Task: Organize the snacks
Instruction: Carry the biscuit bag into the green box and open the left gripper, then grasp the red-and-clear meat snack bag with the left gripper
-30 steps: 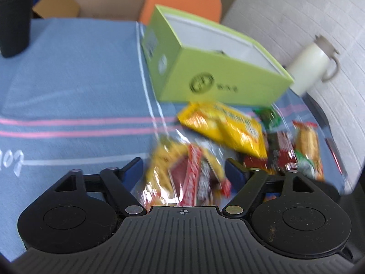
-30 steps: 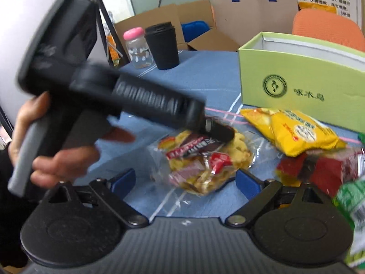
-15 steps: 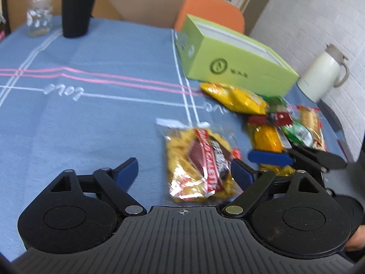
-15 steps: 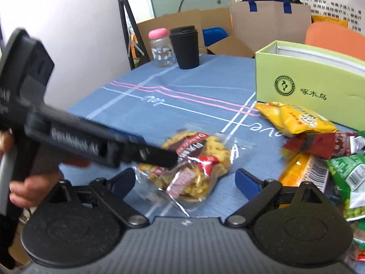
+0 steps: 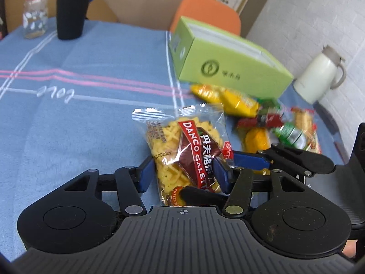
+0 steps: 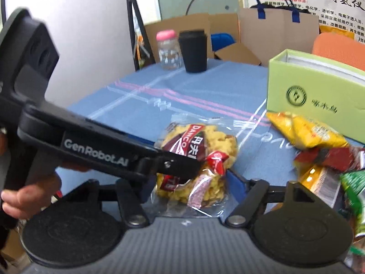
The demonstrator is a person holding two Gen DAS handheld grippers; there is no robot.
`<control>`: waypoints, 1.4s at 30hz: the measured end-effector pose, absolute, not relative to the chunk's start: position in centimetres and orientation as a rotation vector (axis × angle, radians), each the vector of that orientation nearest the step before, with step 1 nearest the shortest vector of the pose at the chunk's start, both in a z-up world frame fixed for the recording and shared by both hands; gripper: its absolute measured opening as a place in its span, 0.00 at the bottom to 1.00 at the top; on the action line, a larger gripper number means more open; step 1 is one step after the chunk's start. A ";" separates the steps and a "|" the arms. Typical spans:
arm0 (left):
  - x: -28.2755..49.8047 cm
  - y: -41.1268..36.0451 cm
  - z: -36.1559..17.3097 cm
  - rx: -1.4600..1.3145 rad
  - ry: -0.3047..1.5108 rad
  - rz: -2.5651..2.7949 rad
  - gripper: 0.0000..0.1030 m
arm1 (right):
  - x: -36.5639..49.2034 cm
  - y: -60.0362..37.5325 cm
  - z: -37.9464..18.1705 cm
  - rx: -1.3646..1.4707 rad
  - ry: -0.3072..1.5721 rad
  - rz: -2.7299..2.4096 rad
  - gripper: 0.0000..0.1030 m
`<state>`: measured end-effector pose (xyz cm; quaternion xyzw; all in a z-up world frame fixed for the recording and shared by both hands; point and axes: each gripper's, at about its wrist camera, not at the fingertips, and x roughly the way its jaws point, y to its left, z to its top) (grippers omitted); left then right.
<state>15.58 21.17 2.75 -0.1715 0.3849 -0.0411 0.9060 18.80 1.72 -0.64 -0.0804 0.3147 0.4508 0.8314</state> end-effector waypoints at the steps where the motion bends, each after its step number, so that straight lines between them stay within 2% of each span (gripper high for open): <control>1: 15.9 20.9 3.3 -0.350 0.783 -0.082 0.35 | 19.0 1.5 -0.1 -0.170 0.646 0.944 0.75; 7: 21.6 18.5 8.7 -0.318 0.671 -0.134 0.36 | 23.5 -1.2 4.6 -0.146 0.518 0.880 0.77; 13: 33.5 13.9 13.0 -0.255 0.648 -0.234 0.36 | 33.7 -5.0 7.7 -0.156 0.496 0.751 0.78; 17: 41.5 10.3 12.4 -0.228 0.703 -0.268 0.36 | 41.1 -7.1 6.9 -0.137 0.598 0.698 0.78; 23: 48.9 8.6 7.8 -0.261 0.832 -0.269 0.38 | 47.1 -8.6 3.3 -0.094 0.710 0.665 0.77; 26: 48.7 9.1 7.8 -0.256 0.795 -0.225 0.49 | 46.9 -9.8 3.4 -0.063 0.689 0.650 0.82; 30: 45.1 10.3 10.0 -0.262 0.704 -0.231 0.58 | 43.4 -11.9 5.4 -0.070 0.587 0.634 0.88; 35: 39.2 10.7 11.9 -0.256 0.635 -0.256 0.68 | 37.6 -14.6 7.7 -0.066 0.511 0.619 0.92; 38: 35.2 10.3 11.8 -0.245 0.629 -0.276 0.70 | 33.3 -15.2 7.9 -0.063 0.495 0.631 0.91; 42: 29.3 10.0 9.0 -0.236 0.673 -0.279 0.73 | 27.0 -15.3 5.6 -0.055 0.535 0.677 0.91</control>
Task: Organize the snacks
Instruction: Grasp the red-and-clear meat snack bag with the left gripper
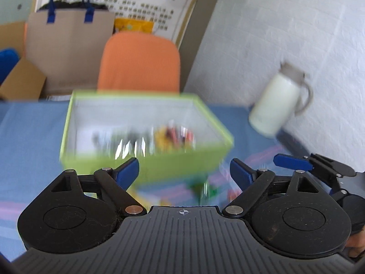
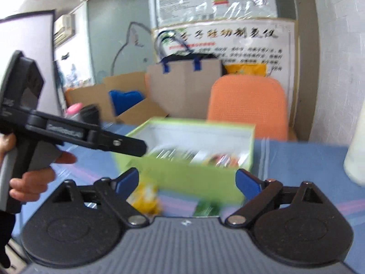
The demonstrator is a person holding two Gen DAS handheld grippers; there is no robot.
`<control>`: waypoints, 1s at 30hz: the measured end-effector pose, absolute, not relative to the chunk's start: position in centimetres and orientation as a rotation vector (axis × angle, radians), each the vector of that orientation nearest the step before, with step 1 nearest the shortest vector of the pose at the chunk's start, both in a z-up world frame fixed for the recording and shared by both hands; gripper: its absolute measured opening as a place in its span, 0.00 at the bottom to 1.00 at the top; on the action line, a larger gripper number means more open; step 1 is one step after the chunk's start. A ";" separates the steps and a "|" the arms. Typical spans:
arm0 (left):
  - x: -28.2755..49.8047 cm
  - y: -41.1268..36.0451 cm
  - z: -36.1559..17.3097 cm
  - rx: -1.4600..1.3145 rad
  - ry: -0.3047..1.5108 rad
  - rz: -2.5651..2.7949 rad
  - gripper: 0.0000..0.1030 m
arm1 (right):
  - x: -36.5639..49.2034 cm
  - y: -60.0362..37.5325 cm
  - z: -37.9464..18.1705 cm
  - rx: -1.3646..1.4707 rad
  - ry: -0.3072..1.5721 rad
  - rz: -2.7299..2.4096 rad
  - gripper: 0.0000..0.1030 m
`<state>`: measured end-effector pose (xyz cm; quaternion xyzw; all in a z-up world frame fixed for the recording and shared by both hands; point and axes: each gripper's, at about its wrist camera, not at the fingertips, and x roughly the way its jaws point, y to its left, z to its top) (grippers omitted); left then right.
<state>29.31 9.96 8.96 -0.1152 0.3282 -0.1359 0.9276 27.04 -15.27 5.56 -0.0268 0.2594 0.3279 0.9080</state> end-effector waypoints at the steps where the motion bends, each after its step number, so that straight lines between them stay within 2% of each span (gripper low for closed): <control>1: 28.0 9.8 7.9 -0.228 0.689 -0.268 0.73 | 25.6 -15.2 4.6 -0.044 0.552 0.686 0.91; 6: 22.7 9.5 2.5 -0.201 0.777 -0.151 0.70 | 19.1 -15.3 0.0 0.026 0.637 0.668 0.91; 12: 23.0 9.0 1.1 -0.211 0.802 -0.170 0.69 | 17.5 -13.9 -2.2 0.045 0.692 0.648 0.91; 13: 23.5 8.8 0.7 -0.195 0.827 -0.144 0.63 | 17.6 -13.4 -2.5 0.040 0.698 0.649 0.91; 15: 23.9 8.9 0.0 -0.181 0.854 -0.137 0.59 | 17.8 -12.5 -2.9 0.038 0.714 0.675 0.92; 17: 23.3 9.2 0.0 -0.159 0.843 -0.119 0.47 | 17.8 -11.2 -2.9 0.003 0.705 0.689 0.92; 19: 22.6 9.9 0.1 -0.148 0.846 -0.080 0.43 | 17.8 -10.0 -2.8 -0.006 0.706 0.731 0.92; 27: 19.3 14.3 -0.1 -0.124 0.825 0.077 0.44 | 16.7 -6.9 -3.3 -0.066 0.709 0.827 0.92; 29: 18.9 15.1 -0.1 -0.132 0.826 0.093 0.54 | 16.6 -7.1 -3.1 -0.052 0.713 0.824 0.91; 30: 18.7 15.6 0.0 -0.153 0.822 0.112 0.55 | 16.6 -7.5 -3.0 -0.035 0.714 0.813 0.91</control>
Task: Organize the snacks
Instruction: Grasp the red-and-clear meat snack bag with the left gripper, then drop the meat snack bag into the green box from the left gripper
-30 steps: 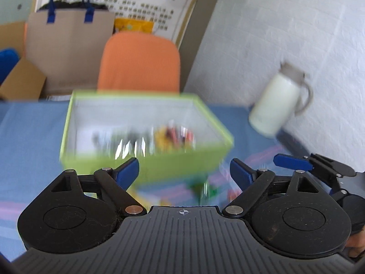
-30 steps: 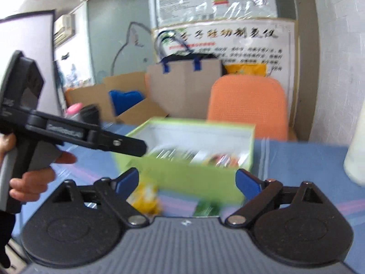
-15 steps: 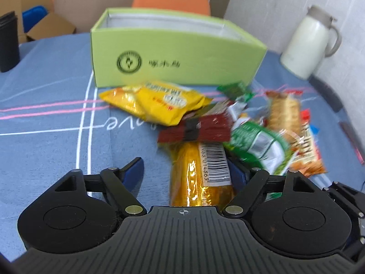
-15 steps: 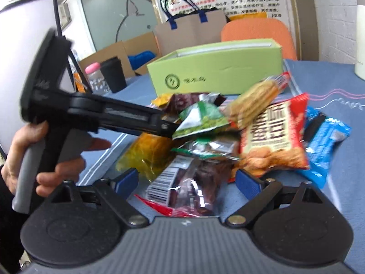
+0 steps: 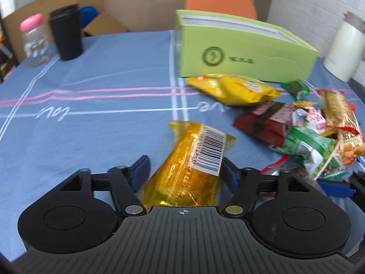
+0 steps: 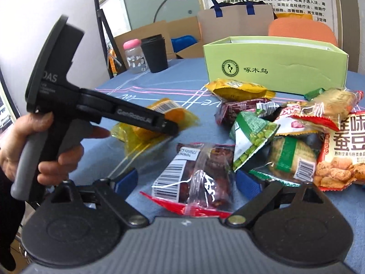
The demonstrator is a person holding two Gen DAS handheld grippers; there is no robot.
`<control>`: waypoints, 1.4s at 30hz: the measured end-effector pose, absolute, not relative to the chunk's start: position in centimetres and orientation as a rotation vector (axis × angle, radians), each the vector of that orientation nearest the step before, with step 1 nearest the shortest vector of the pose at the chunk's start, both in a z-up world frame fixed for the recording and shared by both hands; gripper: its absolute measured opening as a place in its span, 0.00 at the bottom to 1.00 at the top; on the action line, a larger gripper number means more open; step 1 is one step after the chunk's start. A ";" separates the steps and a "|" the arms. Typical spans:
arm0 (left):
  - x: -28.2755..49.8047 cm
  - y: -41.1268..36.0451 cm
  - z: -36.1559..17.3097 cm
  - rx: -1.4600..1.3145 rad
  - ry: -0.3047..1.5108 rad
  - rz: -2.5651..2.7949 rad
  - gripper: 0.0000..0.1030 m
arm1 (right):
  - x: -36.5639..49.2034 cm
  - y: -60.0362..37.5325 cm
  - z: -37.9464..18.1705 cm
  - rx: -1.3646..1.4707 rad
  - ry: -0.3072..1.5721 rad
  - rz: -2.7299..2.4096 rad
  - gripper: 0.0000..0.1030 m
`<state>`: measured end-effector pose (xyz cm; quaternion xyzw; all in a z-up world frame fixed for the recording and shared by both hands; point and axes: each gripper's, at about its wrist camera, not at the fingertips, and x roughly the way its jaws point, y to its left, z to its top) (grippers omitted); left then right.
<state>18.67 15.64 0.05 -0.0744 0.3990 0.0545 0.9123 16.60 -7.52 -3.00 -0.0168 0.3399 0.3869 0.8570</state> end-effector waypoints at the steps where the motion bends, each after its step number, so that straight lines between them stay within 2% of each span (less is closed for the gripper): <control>1: 18.2 16.0 0.4 -0.176 0.808 0.123 0.55 | 16.6 -8.0 -2.8 -0.021 0.711 0.801 0.91; 3: 16.7 16.4 1.4 -0.225 0.757 0.117 0.56 | 16.7 -8.7 -2.6 -0.006 0.714 0.778 0.91; 5: 15.4 16.4 2.8 -0.255 0.703 0.108 0.65 | 16.6 -8.9 -2.6 0.001 0.719 0.777 0.91; 7: 14.8 15.9 3.8 -0.264 0.674 0.088 0.67 | 16.4 -8.8 -2.4 0.001 0.710 0.772 0.91; 12: 14.5 14.2 4.1 -0.331 0.705 -0.054 0.66 | 15.4 -8.8 0.5 -0.064 0.587 0.762 0.91; 14: 15.0 13.8 3.1 -0.387 0.763 -0.108 0.59 | 15.3 -9.2 0.7 -0.054 0.597 0.758 0.91; 18: 15.8 13.3 1.3 -0.486 0.844 -0.194 0.59 | 15.2 -9.5 -0.9 -0.007 0.680 0.803 0.91; 26: 16.9 11.7 0.5 -0.448 0.885 -0.218 0.62 | 15.1 -7.0 -3.5 -0.113 0.675 0.771 0.90; 27: 16.7 11.4 0.5 -0.428 0.876 -0.216 0.62 | 14.7 -6.7 -3.6 -0.141 0.658 0.760 0.87; 28: 16.5 11.0 0.5 -0.405 0.870 -0.210 0.57 | 14.2 -6.5 -3.6 -0.157 0.646 0.759 0.79; 29: 16.3 10.6 0.4 -0.378 0.866 -0.208 0.37 | 13.9 -6.5 -3.5 -0.154 0.643 0.771 0.78; 30: 16.1 10.4 0.4 -0.384 0.874 -0.237 0.29 | 13.7 -6.4 -3.3 -0.152 0.644 0.770 0.77; 31: 15.7 10.5 0.5 -0.397 0.871 -0.233 0.27 | 13.5 -6.3 -3.1 -0.164 0.639 0.777 0.76; 37: 14.7 10.9 3.8 -0.388 0.796 -0.202 0.24 | 13.5 -6.0 -0.1 -0.150 0.560 0.803 0.76; 42: 19.1 11.0 9.2 -0.364 0.674 -0.236 0.24 | 18.0 -6.0 4.6 -0.196 0.419 0.762 0.77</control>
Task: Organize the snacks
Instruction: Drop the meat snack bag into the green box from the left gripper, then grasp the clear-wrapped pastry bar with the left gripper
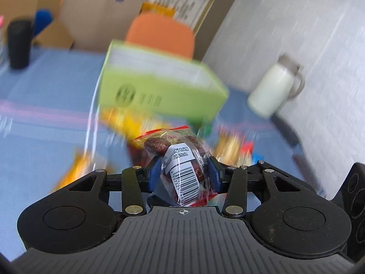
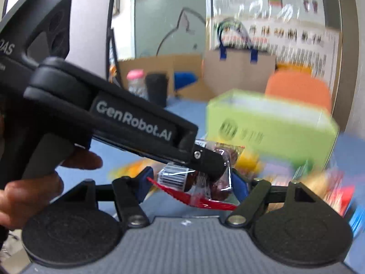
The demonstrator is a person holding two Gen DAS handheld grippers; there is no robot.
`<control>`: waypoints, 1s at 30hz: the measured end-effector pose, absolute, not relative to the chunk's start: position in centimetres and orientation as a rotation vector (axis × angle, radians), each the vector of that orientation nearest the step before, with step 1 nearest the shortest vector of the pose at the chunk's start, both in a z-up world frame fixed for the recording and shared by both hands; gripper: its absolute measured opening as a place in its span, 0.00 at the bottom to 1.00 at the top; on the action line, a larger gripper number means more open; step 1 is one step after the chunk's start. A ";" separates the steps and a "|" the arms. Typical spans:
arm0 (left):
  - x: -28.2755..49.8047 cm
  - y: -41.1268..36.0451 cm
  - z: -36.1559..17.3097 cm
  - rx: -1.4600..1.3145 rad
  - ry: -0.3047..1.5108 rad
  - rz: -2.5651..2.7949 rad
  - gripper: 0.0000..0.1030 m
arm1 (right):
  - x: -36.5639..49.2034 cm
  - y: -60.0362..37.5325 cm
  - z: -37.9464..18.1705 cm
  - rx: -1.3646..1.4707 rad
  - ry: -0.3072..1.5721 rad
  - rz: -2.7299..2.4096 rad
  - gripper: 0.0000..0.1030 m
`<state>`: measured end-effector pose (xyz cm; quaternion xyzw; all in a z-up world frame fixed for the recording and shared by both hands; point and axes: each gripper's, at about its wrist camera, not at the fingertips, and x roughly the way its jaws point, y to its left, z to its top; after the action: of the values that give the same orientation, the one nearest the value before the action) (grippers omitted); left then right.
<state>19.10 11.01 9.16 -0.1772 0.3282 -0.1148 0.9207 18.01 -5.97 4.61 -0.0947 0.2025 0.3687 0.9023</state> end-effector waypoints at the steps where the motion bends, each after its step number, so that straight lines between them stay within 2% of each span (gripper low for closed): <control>1: 20.7 10.9 10.2 -0.354 0.653 -0.251 0.24 | 19.5 -6.0 5.6 -0.209 0.396 0.745 0.77; 5: 28.3 10.2 13.7 -0.332 0.610 -0.288 0.24 | 27.0 -6.5 8.7 -0.205 0.382 0.711 0.77; 9: 36.0 9.8 14.9 -0.318 0.613 -0.289 0.24 | 34.5 -6.1 9.6 -0.229 0.414 0.694 0.77; 14: 43.1 9.9 12.9 -0.294 0.677 -0.261 0.20 | 41.9 -5.3 7.5 -0.191 0.524 0.710 0.77; 20: 44.7 13.3 10.3 -0.263 0.707 -0.173 0.21 | 44.8 -0.6 4.7 -0.208 0.571 0.797 0.78; 21: 44.9 14.1 9.9 -0.265 0.718 -0.156 0.22 | 45.0 0.2 4.3 -0.217 0.580 0.811 0.77; 22: 45.2 14.8 9.5 -0.267 0.729 -0.145 0.28 | 45.2 1.0 4.0 -0.223 0.587 0.824 0.75; 23: 45.4 15.5 9.2 -0.267 0.734 -0.135 0.39 | 45.4 1.5 4.0 -0.224 0.590 0.832 0.74; 25: 45.3 16.6 9.2 -0.266 0.729 -0.102 0.47 | 44.8 1.2 4.7 -0.223 0.563 0.809 0.74; 27: 44.1 17.3 9.8 -0.265 0.695 -0.095 0.49 | 43.4 -0.4 6.0 -0.205 0.519 0.792 0.79; 30: 40.5 17.7 10.7 -0.274 0.638 -0.108 0.60 | 40.4 -3.4 7.5 -0.190 0.461 0.749 0.88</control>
<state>40.52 17.70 10.71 -0.1343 0.3123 -0.0529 0.9390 40.42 -3.42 7.47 -0.0918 0.2229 0.3619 0.9005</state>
